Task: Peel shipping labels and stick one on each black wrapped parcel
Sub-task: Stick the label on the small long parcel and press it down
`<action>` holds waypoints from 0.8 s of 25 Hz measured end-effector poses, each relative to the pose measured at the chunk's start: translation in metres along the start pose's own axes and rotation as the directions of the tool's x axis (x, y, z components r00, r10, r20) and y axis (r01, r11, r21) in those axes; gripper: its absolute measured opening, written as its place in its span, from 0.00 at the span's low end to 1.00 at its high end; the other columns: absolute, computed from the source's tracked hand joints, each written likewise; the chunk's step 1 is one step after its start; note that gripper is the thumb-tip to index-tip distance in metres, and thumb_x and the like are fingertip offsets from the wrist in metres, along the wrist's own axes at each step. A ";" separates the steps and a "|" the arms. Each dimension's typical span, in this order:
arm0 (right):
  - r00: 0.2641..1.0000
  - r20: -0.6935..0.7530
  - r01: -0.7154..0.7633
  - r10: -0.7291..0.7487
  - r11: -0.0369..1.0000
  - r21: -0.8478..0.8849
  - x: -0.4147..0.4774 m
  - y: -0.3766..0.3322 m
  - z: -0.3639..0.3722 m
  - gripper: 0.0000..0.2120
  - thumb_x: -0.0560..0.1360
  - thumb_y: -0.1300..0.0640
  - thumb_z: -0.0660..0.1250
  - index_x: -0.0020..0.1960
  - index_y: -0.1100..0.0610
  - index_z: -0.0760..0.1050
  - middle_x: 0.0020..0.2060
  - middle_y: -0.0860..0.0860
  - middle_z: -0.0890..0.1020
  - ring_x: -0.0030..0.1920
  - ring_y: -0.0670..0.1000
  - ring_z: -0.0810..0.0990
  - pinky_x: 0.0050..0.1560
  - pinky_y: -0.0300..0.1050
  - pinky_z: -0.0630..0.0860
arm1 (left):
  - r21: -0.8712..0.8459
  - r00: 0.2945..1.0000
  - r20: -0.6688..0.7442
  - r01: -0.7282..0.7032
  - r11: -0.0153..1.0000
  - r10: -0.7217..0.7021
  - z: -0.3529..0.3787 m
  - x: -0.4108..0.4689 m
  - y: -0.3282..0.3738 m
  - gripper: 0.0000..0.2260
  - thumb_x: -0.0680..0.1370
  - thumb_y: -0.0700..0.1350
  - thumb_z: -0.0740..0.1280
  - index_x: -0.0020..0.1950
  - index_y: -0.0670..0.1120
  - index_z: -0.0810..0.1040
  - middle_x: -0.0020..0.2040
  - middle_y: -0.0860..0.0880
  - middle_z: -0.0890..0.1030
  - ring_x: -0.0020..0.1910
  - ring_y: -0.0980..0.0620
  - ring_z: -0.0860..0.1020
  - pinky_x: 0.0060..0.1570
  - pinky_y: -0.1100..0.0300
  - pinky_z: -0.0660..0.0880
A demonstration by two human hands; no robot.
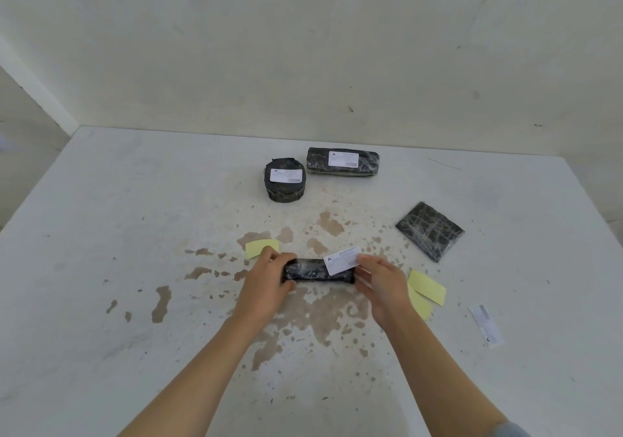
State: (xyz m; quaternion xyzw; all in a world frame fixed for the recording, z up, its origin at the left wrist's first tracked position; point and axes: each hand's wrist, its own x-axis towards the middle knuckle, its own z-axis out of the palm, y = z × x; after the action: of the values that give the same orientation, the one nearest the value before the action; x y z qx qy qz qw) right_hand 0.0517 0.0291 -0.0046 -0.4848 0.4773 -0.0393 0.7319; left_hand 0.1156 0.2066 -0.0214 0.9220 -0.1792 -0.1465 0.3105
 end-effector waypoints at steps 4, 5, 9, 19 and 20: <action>0.988 -0.082 0.135 -0.129 0.988 0.080 0.006 -0.011 -0.003 0.06 0.73 0.64 0.69 0.38 0.58 0.79 0.39 0.53 0.81 0.43 0.51 0.77 0.52 0.45 0.77 | 0.035 0.996 -0.032 -0.082 0.996 0.083 0.009 0.013 0.013 0.17 0.72 0.40 0.72 0.60 0.44 0.76 0.53 0.49 0.70 0.48 0.52 0.73 0.50 0.65 0.70; 0.986 -0.069 0.156 -0.149 0.981 0.115 0.005 -0.013 -0.003 0.04 0.73 0.64 0.70 0.39 0.59 0.80 0.38 0.53 0.81 0.41 0.51 0.77 0.50 0.45 0.78 | 0.063 0.994 -0.031 -0.107 0.992 0.109 0.010 0.016 0.014 0.17 0.72 0.40 0.72 0.60 0.44 0.76 0.54 0.49 0.70 0.50 0.52 0.72 0.50 0.65 0.69; 0.983 0.036 0.179 -0.181 0.983 0.047 -0.001 -0.005 0.002 0.03 0.72 0.66 0.71 0.45 0.63 0.81 0.36 0.55 0.81 0.35 0.49 0.78 0.37 0.39 0.79 | 0.155 0.986 -0.012 -0.161 0.975 0.164 0.012 0.023 0.014 0.17 0.72 0.38 0.71 0.60 0.43 0.76 0.55 0.48 0.73 0.55 0.50 0.70 0.53 0.61 0.70; 0.968 0.046 0.250 -0.246 0.960 -0.127 -0.001 0.008 0.003 0.03 0.71 0.65 0.72 0.42 0.58 0.83 0.35 0.52 0.84 0.29 0.48 0.77 0.32 0.37 0.77 | 0.185 0.972 0.007 -0.232 0.955 0.235 0.012 0.018 0.010 0.22 0.72 0.37 0.70 0.66 0.45 0.74 0.54 0.46 0.74 0.54 0.48 0.73 0.52 0.58 0.74; 0.968 0.038 0.251 -0.248 0.960 -0.123 -0.001 0.009 0.002 0.03 0.71 0.64 0.72 0.42 0.58 0.83 0.34 0.52 0.84 0.29 0.48 0.77 0.32 0.36 0.77 | 0.184 0.972 0.009 -0.231 0.955 0.233 0.013 0.019 0.010 0.22 0.72 0.37 0.70 0.66 0.45 0.73 0.54 0.46 0.74 0.54 0.49 0.72 0.52 0.58 0.74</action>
State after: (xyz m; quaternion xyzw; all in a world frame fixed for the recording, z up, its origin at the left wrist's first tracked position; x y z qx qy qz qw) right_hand 0.0494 0.0357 -0.0105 -0.5869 0.4056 -0.0953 0.6942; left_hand 0.1249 0.1847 -0.0276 0.9202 -0.2969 -0.0861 0.2401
